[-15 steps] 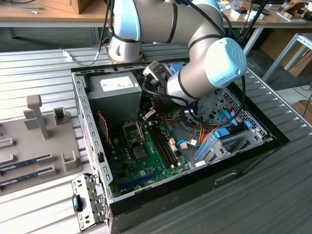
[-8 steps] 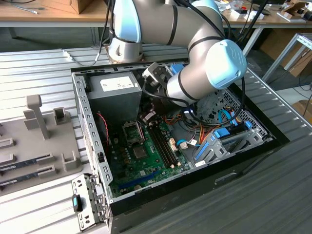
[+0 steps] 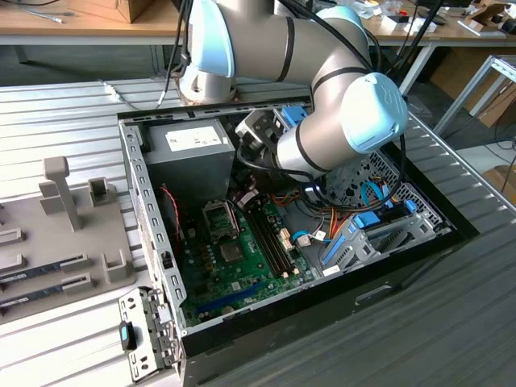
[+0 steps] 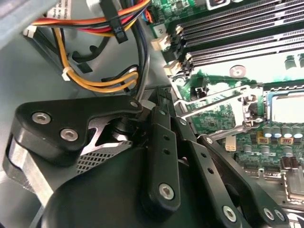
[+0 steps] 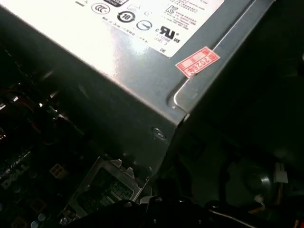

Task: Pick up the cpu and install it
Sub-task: 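Close the cpu cover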

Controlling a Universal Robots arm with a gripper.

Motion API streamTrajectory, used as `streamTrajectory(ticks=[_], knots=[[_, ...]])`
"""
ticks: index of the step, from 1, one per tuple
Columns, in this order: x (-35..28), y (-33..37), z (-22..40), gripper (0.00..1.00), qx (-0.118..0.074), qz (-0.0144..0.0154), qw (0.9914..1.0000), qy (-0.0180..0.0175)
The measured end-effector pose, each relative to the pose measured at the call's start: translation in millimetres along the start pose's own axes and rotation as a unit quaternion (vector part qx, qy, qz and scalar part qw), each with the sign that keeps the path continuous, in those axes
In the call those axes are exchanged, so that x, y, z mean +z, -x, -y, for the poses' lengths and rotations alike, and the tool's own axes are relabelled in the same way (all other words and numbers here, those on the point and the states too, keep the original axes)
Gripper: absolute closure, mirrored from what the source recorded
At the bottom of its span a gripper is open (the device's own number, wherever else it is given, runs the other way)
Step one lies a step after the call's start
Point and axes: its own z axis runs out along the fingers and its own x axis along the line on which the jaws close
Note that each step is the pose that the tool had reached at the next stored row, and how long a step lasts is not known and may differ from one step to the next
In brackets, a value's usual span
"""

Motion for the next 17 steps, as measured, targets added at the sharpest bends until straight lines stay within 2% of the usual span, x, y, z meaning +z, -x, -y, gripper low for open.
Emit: streamTrajectory(ticks=[3, 5, 6, 8, 13, 17], knots=[[0.5, 0.1, 0.7, 0.89, -0.005, -0.0024, 0.99999, 0.0002], [1.1, 0.1, 1.4, 0.89, -0.02, -0.0103, 0.99974, 0.0009], [1.2, -0.3, 1.6, 0.89, -0.026, -0.0132, 0.99958, 0.0012], [1.0, -1.0, 2.3, 0.89, -0.031, -0.0162, 0.99939, 0.0013], [0.6, -0.6, 5.2, 0.89, -0.031, -0.0163, 0.99937, 0.0014], [-1.0, -3.1, 8.3, 0.89, -0.032, -0.0164, 0.99937, 0.0014]])
